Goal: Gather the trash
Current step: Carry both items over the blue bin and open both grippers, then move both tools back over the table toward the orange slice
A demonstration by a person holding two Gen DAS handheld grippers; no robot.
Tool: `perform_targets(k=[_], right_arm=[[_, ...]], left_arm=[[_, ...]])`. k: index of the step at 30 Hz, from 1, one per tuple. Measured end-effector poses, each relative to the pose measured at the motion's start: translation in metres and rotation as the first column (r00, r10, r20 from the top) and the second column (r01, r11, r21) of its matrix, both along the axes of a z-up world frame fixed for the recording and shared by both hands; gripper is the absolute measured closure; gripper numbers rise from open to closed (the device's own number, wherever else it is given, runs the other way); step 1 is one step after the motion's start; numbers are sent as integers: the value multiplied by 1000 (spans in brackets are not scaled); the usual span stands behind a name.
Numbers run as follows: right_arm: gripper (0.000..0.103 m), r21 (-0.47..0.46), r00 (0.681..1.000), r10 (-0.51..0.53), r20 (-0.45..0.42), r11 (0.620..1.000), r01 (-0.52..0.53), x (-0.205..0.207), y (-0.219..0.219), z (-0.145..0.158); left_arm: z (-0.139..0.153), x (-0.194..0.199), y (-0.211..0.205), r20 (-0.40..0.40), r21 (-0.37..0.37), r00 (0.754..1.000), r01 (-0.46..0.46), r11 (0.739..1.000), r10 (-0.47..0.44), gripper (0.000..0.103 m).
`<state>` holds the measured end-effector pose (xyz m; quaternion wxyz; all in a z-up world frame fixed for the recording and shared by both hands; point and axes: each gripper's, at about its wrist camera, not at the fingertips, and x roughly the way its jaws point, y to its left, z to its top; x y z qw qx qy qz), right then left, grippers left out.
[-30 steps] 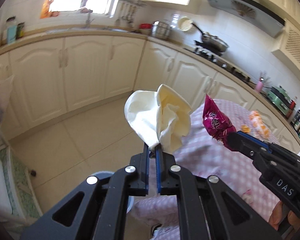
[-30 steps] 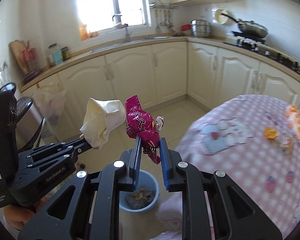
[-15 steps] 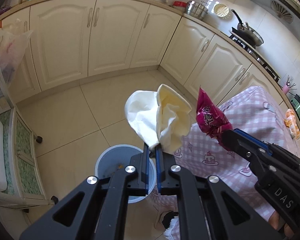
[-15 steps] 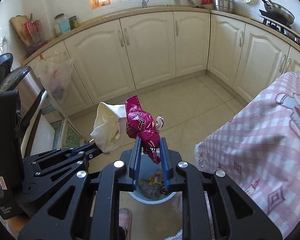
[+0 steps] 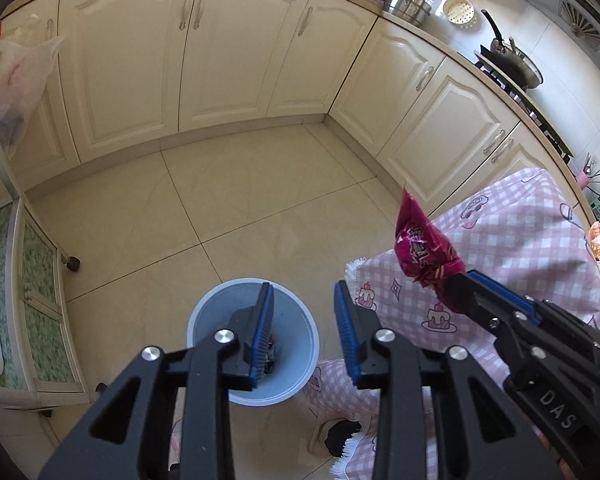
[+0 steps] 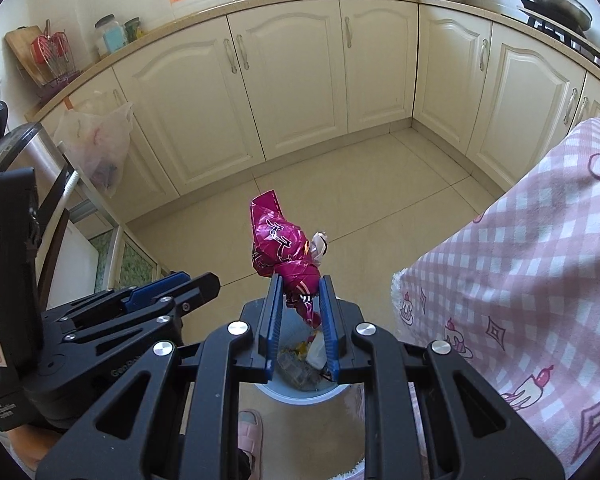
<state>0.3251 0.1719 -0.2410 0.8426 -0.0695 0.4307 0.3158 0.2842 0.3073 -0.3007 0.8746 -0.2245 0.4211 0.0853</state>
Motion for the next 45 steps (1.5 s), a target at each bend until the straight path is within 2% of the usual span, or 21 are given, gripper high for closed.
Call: perform_targets(k=[11, 13, 15, 17, 26, 31, 35, 39, 45], right_arm=[[86, 22, 1000, 15, 1, 1000, -15, -2, 12, 4], [85, 34, 1000, 20, 2, 999, -20, -1, 15, 6], [83, 51, 1000, 18, 3, 999, -19, 2, 18, 8], [69, 54, 1000, 15, 6, 998, -15, 5, 19, 9], [69, 50, 999, -18, 35, 999, 16, 4, -1, 24], [69, 72, 995, -66, 73, 996, 61, 0, -32, 49], [68, 89, 985, -119, 125, 990, 109, -4, -73, 76], [66, 109, 962, -199, 187, 977, 181, -7, -132, 105], [63, 118, 910, -331, 248, 943, 311, -7, -229, 127]], left_arm=[[15, -15, 14, 26, 2, 998, -50, 999, 50, 67], [19, -16, 19, 35, 3, 997, -62, 998, 62, 62], [23, -17, 22, 45, 8, 996, -74, 997, 74, 58], [27, -17, 25, 53, 10, 996, -79, 997, 79, 58], [46, -14, 10, 78, 22, 996, -53, 998, 51, 58], [70, -11, -22, 108, 47, 994, -2, 999, -3, 58], [95, -8, -59, 145, 75, 987, 56, 996, -67, 57], [121, 1, -109, 182, 100, 971, 137, 986, -154, 55], [154, 26, -204, 216, 147, 925, 285, 947, -312, 44]])
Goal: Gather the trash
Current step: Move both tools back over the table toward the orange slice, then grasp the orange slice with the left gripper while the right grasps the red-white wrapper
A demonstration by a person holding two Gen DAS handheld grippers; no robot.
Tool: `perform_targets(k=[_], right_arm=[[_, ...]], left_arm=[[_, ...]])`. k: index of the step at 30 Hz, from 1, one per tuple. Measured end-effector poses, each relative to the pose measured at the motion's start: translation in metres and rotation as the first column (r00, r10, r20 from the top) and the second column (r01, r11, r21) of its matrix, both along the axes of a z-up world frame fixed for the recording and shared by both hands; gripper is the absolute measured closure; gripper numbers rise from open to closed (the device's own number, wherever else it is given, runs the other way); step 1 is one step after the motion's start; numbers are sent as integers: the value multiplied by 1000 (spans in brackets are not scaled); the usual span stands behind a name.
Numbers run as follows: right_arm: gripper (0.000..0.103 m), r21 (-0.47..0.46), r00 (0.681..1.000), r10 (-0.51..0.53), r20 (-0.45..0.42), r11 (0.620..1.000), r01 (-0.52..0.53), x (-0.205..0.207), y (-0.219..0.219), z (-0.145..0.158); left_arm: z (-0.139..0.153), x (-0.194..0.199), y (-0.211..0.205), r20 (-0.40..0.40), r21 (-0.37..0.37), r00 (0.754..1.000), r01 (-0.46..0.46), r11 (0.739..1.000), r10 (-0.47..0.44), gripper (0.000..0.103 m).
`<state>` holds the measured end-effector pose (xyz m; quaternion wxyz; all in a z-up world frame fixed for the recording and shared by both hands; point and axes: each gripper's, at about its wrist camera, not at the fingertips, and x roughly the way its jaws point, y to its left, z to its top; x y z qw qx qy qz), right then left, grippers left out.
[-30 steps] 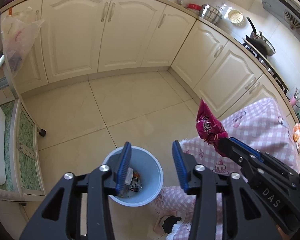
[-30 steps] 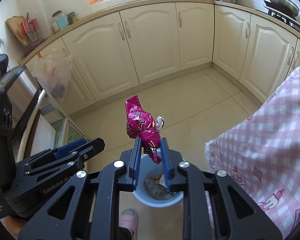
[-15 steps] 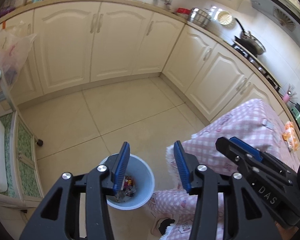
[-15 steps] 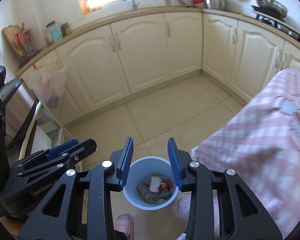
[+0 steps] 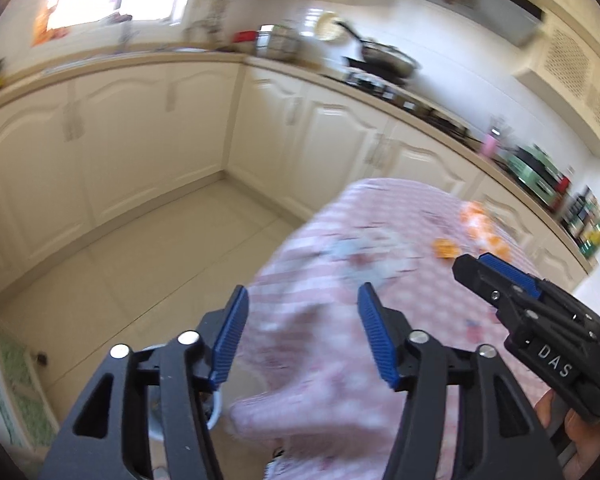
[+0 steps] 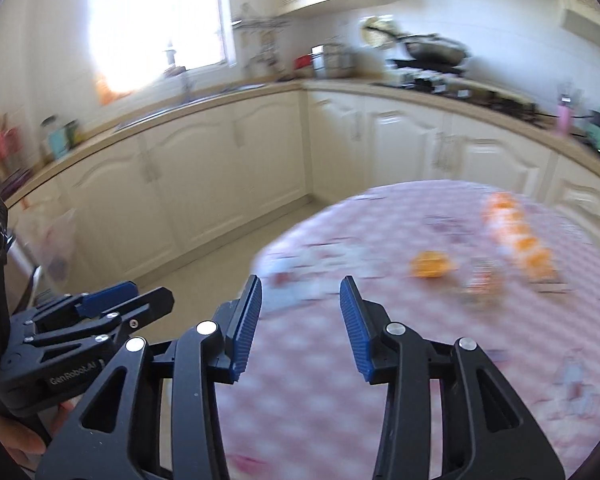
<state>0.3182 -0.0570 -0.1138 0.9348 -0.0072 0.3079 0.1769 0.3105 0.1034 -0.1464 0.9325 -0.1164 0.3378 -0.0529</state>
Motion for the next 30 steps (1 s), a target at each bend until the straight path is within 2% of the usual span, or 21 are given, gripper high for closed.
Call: perform_targets(k=[6, 12, 18, 24, 25, 27, 30], right_arm=[[62, -20, 985, -172, -15, 985, 172, 15, -98, -4], [61, -19, 967, -249, -58, 968, 248, 37, -152, -18], [58, -29, 964, -250, -88, 968, 248, 54, -164, -29], [57, -8, 964, -235, -127, 972, 236, 64, -165, -41], [57, -5, 964, -229, -133, 973, 231, 65, -165, -42], [57, -5, 965, -222, -138, 975, 223, 65, -163, -42], [55, -15, 967, -218, -134, 976, 218, 64, -158, -40]], left_arm=[[9, 36, -94, -12, 82, 988, 157, 984, -156, 44], [-5, 75, -154, -73, 143, 968, 250, 958, -242, 44], [-25, 114, -182, -131, 179, 958, 276, 944, -256, 44], [-39, 142, -191, -179, 137, 948, 290, 947, -265, 44], [-39, 145, -191, -178, 132, 949, 284, 950, -259, 47], [-40, 151, -192, -185, 143, 950, 280, 949, -252, 63], [-40, 153, -189, -182, 130, 950, 277, 952, -252, 65]])
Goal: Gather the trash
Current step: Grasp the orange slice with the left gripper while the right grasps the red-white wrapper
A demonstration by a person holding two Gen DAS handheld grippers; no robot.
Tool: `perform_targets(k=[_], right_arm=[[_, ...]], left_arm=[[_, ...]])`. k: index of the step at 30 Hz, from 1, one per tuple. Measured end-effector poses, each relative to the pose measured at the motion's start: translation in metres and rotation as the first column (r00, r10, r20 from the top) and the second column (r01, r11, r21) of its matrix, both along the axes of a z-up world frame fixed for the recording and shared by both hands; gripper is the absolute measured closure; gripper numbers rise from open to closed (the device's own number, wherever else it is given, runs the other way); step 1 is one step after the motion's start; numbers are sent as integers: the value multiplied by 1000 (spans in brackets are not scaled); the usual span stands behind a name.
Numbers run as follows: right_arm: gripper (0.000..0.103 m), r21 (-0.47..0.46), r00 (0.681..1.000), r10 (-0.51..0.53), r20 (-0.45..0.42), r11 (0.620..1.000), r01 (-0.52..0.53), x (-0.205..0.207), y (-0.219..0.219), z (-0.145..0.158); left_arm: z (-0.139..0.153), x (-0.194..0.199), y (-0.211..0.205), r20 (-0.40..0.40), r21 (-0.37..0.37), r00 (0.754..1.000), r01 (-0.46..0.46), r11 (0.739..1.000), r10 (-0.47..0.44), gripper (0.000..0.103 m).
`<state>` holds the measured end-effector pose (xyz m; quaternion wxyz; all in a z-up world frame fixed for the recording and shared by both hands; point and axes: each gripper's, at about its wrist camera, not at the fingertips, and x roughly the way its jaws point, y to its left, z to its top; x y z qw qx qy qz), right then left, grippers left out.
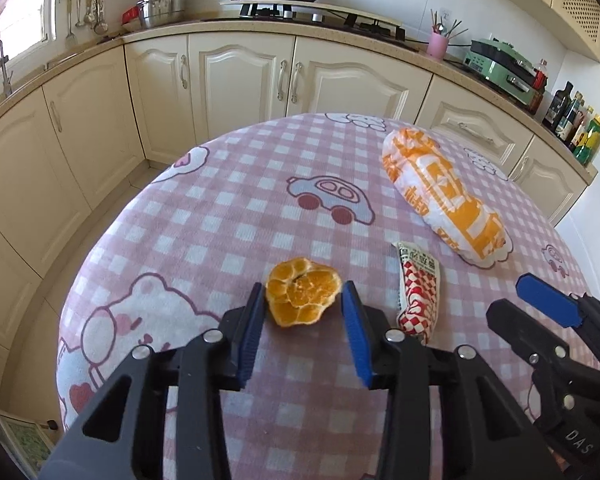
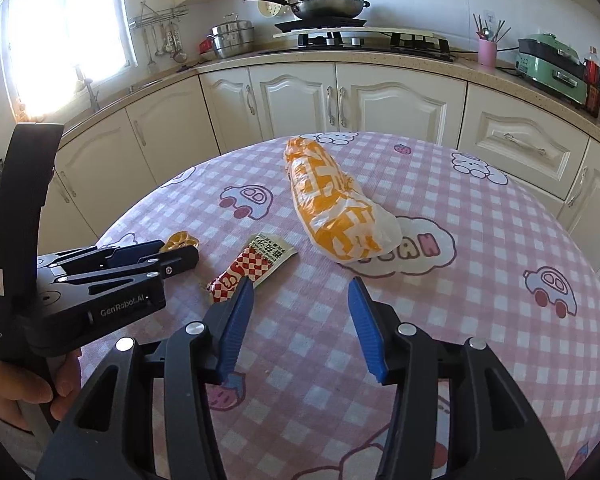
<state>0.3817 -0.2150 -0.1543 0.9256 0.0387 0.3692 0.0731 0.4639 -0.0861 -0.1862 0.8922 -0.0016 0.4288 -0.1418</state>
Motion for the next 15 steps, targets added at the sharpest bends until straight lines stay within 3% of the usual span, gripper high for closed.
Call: perform_targets(k=[8, 15], right_arm=[[53, 6, 999, 42, -32, 999, -42, 9, 28, 4], [53, 2, 995, -14, -103, 1000, 14, 38, 48, -8]], left_arm=[[12, -20, 30, 48, -31, 998, -47, 998, 48, 66], [23, -34, 65, 76, -43, 992, -96, 994, 99, 66]])
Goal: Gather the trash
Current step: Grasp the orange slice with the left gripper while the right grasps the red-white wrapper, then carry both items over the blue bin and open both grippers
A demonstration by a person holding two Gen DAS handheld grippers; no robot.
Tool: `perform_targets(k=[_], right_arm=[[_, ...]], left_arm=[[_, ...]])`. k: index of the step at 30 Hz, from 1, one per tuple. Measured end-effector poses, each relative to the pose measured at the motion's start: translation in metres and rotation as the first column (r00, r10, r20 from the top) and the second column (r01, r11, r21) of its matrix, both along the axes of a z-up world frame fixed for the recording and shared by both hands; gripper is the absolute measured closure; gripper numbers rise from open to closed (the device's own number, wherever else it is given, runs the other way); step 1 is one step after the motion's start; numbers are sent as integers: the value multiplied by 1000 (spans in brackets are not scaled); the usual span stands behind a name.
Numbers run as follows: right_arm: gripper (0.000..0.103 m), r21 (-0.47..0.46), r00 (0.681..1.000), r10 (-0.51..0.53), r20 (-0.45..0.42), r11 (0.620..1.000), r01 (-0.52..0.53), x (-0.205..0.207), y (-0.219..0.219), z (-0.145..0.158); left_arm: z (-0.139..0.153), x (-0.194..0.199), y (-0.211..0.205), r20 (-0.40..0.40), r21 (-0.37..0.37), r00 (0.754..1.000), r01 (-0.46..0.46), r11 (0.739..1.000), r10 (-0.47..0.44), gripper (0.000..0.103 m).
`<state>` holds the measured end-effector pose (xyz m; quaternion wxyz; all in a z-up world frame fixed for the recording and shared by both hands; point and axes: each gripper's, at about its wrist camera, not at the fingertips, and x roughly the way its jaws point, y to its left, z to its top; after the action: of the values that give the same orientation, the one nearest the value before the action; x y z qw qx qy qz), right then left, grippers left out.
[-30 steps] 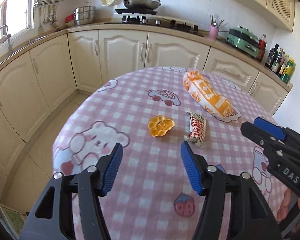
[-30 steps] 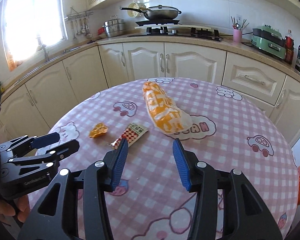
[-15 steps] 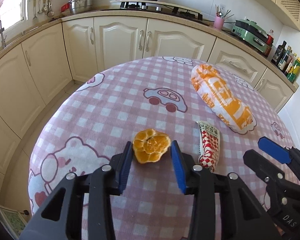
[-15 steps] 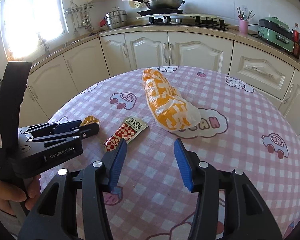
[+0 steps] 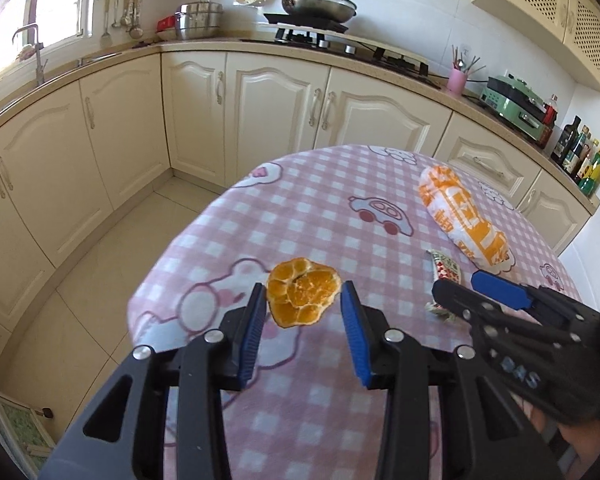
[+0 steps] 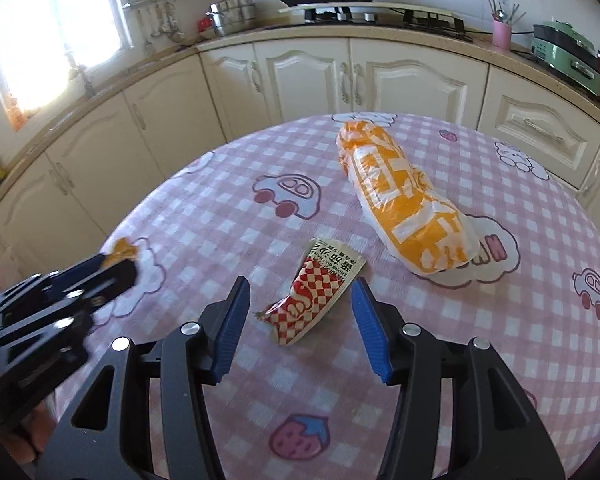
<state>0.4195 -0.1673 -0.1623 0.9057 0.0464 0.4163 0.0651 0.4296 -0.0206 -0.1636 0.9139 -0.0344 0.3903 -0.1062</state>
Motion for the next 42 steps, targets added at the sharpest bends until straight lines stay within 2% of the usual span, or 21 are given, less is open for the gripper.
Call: perform_targets(k=[1, 2, 3, 5, 7, 17, 25, 36, 42], right_arm=[[56, 0, 1000, -2, -13, 1000, 2, 3, 1, -3], [69, 1, 1000, 6, -22, 1000, -6, 4, 2, -6], [70, -5, 1000, 17, -26, 1000, -17, 4, 4, -8], [81, -38, 999, 26, -18, 999, -27, 1, 9, -6], [84, -42, 999, 40, -4, 998, -40, -4, 13, -4], [85, -24, 985, 157, 76, 988, -156, -41, 66, 23], [85, 29, 944, 310, 112, 949, -315, -76, 143, 38], [85, 65, 862, 502, 70, 860, -506, -105, 268, 9], [85, 76, 840, 541, 43, 836, -543, -104, 308, -8]], left_arm=[[1, -1, 4, 1, -4, 1000, -3, 1000, 3, 66], [1, -3, 10, 1, -8, 1000, -7, 1000, 7, 66], [1, -6, 14, 3, -9, 1000, -12, 1000, 12, 66], [2, -10, 20, 7, -16, 1000, -16, 1000, 16, 66], [3, -15, 26, 11, -23, 1000, -25, 999, 25, 66], [11, -49, 76, 32, -52, 996, -86, 995, 88, 66], [7, -91, 143, 28, -67, 979, -198, 978, 201, 66], [-29, -137, 246, -39, -59, 926, -377, 924, 376, 66], [-48, -146, 286, -61, -56, 898, -438, 897, 435, 65]])
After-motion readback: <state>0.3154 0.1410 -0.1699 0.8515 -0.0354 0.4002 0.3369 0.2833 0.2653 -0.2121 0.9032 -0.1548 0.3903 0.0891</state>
